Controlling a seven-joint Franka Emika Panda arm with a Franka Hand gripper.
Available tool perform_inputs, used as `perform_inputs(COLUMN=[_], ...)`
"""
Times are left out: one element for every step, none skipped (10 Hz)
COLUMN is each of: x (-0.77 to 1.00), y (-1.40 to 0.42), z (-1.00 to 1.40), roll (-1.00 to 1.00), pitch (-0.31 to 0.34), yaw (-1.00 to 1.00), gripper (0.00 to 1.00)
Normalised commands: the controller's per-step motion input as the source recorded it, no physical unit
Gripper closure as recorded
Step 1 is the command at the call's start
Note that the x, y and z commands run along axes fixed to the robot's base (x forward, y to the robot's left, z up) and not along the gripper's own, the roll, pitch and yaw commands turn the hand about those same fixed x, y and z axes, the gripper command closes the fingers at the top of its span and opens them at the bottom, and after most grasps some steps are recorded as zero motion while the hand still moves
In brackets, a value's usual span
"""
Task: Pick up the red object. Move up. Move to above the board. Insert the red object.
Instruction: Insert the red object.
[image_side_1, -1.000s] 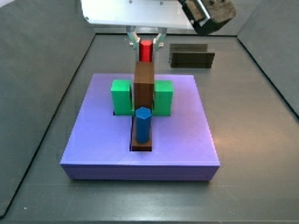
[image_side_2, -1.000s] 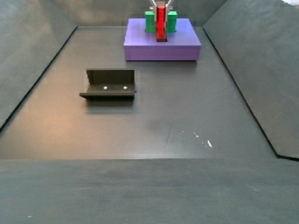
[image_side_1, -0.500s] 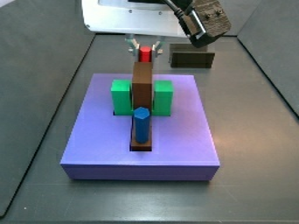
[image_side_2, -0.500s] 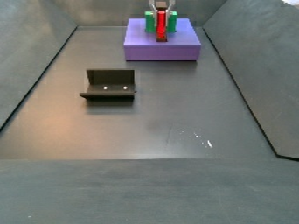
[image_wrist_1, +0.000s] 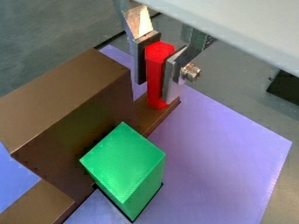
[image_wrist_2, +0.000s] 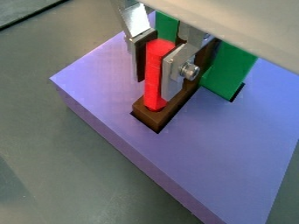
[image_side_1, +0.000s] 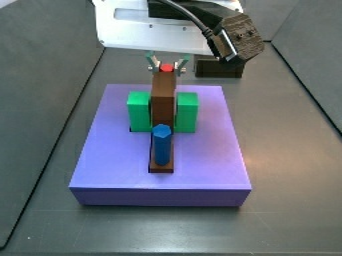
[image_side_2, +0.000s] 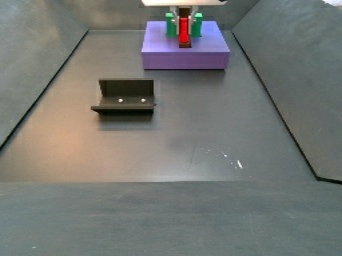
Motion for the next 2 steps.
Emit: perform_inputs(x=[0.00,0.00], y=[0.00,0.00], z=[-0.33,0.00], roll=[0.02,0.00], pitch=[-0.009,0.000], yaw=[0.00,0.00], gripper=[1.00,1.00])
